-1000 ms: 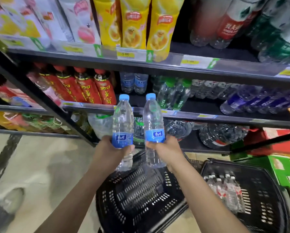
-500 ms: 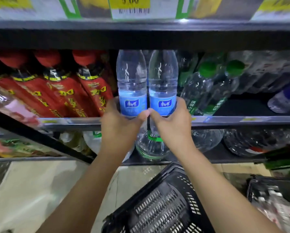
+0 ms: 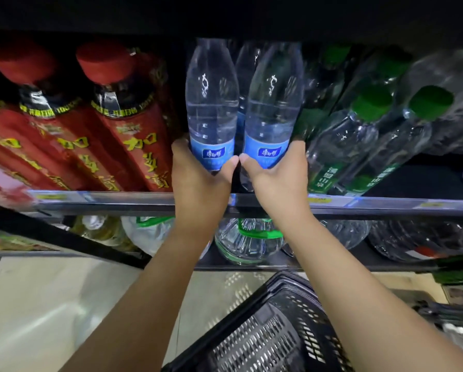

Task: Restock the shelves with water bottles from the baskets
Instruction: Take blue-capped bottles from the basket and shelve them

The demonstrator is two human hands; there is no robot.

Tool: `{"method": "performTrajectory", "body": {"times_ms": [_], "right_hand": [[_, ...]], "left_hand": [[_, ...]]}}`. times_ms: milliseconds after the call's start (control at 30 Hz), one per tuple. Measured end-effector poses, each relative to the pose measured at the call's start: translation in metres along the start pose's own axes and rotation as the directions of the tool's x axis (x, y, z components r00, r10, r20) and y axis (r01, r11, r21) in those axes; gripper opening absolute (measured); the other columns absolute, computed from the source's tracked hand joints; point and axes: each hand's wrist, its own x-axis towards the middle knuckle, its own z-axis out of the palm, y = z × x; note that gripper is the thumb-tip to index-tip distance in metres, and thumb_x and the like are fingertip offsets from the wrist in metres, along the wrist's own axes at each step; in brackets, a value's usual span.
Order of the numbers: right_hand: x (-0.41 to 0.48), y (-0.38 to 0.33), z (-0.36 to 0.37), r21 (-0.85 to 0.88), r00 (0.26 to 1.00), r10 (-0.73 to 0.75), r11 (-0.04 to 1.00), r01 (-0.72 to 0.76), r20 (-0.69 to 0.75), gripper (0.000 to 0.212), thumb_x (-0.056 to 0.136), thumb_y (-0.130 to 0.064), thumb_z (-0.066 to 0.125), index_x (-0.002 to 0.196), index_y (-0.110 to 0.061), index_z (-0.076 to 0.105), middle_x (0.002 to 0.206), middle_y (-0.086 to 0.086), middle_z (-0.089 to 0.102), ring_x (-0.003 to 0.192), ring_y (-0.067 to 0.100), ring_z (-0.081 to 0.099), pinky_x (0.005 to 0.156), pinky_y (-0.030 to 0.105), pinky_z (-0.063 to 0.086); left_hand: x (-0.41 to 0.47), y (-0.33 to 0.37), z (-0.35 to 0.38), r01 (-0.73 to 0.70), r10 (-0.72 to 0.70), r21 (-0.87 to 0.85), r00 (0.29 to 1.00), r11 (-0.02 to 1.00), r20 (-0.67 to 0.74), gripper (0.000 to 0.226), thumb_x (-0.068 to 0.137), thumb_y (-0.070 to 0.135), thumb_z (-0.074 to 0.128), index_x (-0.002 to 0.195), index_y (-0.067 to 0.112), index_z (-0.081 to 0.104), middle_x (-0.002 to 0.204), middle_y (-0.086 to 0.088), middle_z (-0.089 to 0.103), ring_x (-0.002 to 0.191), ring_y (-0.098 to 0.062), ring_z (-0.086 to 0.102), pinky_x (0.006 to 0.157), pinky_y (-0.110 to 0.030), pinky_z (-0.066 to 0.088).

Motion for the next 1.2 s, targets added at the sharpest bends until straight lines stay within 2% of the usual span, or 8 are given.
{"method": "performTrajectory", "body": {"times_ms": [267,333,467,567,700,900,1100,1200], "right_hand": [[-0.007,0.016,0.0,-0.155,0.997,-0.068,0.986,0.062,-0.033,0.059,0.071,-0.027,0.083,0.1,-0.017,0.033,0.087,-0.013,0.05,0.083,0.013,0.052,0.058,0.012,0.036],[-0.011,0.014,0.0,-0.174,0.997,-0.069,0.983,0.065,-0.017,0.061,0.071,-0.027,0.084,0.099,-0.017,0.031,0.088,-0.011,0.05,0.08,0.013,0.051,0.056,0.008,0.037],[-0.006,0.007,-0.008,-0.209,0.997,-0.011,0.977,0.028,0.083,0.06,0.073,-0.021,0.082,0.102,-0.018,0.03,0.093,-0.007,0.055,0.082,0.015,0.056,0.062,0.016,0.038],[-0.006,0.01,-0.019,-0.284,0.978,0.016,0.958,0.046,0.21,0.052,0.078,-0.015,0.075,0.108,-0.017,0.033,0.09,-0.008,0.054,0.08,0.014,0.055,0.062,0.014,0.036],[-0.006,0.01,-0.022,-0.318,0.968,0.001,0.945,0.082,0.252,0.053,0.081,-0.017,0.075,0.119,-0.011,0.038,0.091,-0.009,0.051,0.07,0.004,0.05,0.063,0.011,0.034],[0.006,0.005,-0.012,-0.343,0.956,0.032,0.936,0.073,0.291,0.052,0.081,-0.016,0.076,0.116,-0.009,0.039,0.103,-0.004,0.054,0.089,0.013,0.055,0.069,0.014,0.037],[0.009,0.0,-0.013,-0.313,0.933,0.138,0.949,-0.029,0.333,0.053,0.083,-0.01,0.07,0.124,-0.008,0.038,0.124,0.005,0.057,0.113,0.021,0.054,0.087,0.026,0.041],[0.002,-0.008,-0.013,-0.276,0.939,0.184,0.956,-0.101,0.292,0.052,0.082,-0.009,0.07,0.125,-0.007,0.041,0.121,0.007,0.059,0.112,0.023,0.056,0.083,0.026,0.042]], "left_hand": [[-0.008,-0.015,-0.009,-0.087,0.066,0.216,0.993,0.972,0.103,0.064,0.077,0.026,0.08,0.119,0.002,0.038,0.12,-0.003,0.057,0.108,-0.022,0.057,0.077,-0.018,0.037],[-0.009,-0.013,-0.013,-0.068,0.038,0.297,0.994,0.953,0.107,0.069,0.075,0.031,0.081,0.121,0.003,0.038,0.122,-0.01,0.06,0.108,-0.03,0.059,0.074,-0.023,0.038],[-0.006,-0.006,-0.015,-0.032,-0.027,0.418,0.991,0.908,0.134,0.074,0.071,0.03,0.084,0.123,0.004,0.037,0.117,-0.015,0.063,0.105,-0.037,0.06,0.076,-0.035,0.044],[-0.005,-0.009,-0.023,-0.058,-0.018,0.402,0.983,0.914,0.182,0.068,0.073,0.022,0.083,0.12,0.005,0.038,0.113,-0.013,0.065,0.102,-0.037,0.061,0.072,-0.029,0.041],[-0.004,-0.011,-0.027,-0.123,0.04,0.415,0.978,0.901,0.203,0.06,0.079,0.021,0.079,0.121,0.003,0.039,0.114,-0.015,0.065,0.101,-0.038,0.06,0.064,-0.021,0.029],[0.008,-0.011,-0.022,-0.129,0.008,0.403,0.958,0.906,0.288,0.061,0.082,0.015,0.075,0.125,0.0,0.033,0.121,-0.016,0.062,0.109,-0.033,0.06,0.086,-0.034,0.046],[0.014,-0.01,-0.025,-0.036,-0.075,0.31,0.938,0.95,0.339,0.056,0.081,0.005,0.073,0.122,-0.002,0.034,0.123,-0.013,0.059,0.108,-0.022,0.058,0.086,-0.018,0.038],[0.009,-0.004,-0.023,0.055,-0.162,0.316,0.933,0.947,0.321,0.06,0.084,0.007,0.069,0.13,-0.008,0.033,0.128,-0.019,0.056,0.115,-0.03,0.056,0.092,-0.022,0.037]]}}
